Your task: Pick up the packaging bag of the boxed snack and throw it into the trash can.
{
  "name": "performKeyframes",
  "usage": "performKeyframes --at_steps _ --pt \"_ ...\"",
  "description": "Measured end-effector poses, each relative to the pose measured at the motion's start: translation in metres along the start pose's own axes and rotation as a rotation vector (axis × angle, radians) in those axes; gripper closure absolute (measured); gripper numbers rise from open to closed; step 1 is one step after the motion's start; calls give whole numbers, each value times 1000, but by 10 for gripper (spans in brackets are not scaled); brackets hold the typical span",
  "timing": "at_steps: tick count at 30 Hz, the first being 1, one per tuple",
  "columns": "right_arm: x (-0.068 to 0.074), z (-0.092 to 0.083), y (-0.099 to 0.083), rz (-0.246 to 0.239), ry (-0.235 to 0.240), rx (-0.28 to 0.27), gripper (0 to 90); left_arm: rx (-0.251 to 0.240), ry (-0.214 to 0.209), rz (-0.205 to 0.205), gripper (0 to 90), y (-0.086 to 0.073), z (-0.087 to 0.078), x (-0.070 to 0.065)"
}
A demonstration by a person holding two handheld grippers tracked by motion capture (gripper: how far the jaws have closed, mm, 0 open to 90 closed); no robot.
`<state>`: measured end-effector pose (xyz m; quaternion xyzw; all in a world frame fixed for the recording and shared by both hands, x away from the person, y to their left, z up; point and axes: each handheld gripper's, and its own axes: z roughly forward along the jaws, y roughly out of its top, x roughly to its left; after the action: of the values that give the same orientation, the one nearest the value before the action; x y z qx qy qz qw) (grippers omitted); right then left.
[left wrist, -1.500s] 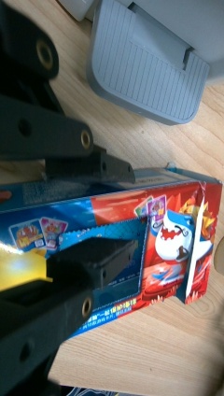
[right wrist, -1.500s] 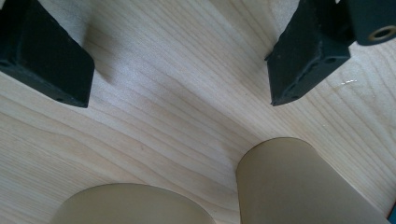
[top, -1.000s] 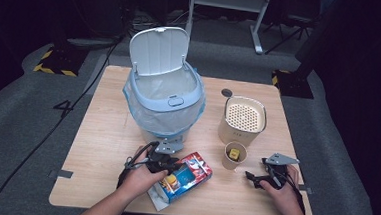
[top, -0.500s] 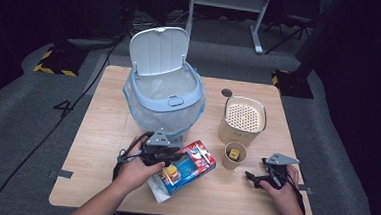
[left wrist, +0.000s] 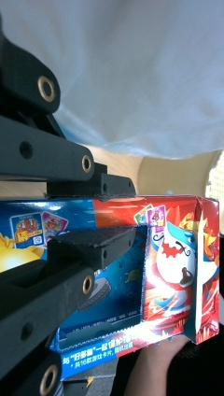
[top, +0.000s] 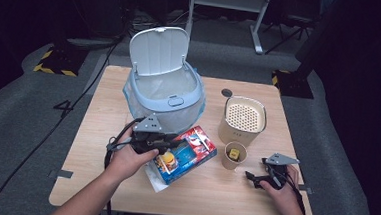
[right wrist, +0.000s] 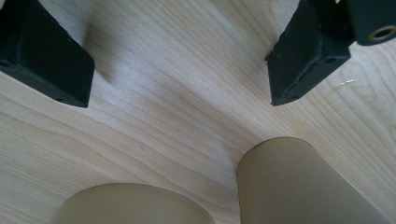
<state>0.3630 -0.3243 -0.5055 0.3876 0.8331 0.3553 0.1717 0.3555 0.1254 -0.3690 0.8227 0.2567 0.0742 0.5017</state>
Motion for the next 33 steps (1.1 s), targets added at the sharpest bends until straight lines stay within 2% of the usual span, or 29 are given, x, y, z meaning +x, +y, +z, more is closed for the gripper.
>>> performKeyframes --at_steps 6,10,15,16,18,20,26,29,30,33 --pt "0 0 0 0 0 0 74 -36 -25 40 750 20 -15 1" --pt "0 0 0 0 0 0 74 -61 -32 49 751 33 -23 1" --pt "0 0 0 0 0 0 74 -91 -12 69 751 50 -33 0" --pt "0 0 0 0 0 0 74 -119 -3 72 750 57 -37 0" --pt "0 0 0 0 0 1 74 -127 1 75 751 59 -39 -1" --pt "0 0 0 1 0 0 74 -166 16 87 751 67 -47 -1" --pt "0 0 0 1 0 0 74 -218 52 83 751 78 -60 3" --pt "0 0 0 0 -1 1 74 -249 82 85 751 85 -66 7" --pt "0 0 0 0 0 2 73 -274 105 83 751 88 -69 9" --pt "0 0 0 0 0 2 73 -300 121 74 751 91 -73 12"
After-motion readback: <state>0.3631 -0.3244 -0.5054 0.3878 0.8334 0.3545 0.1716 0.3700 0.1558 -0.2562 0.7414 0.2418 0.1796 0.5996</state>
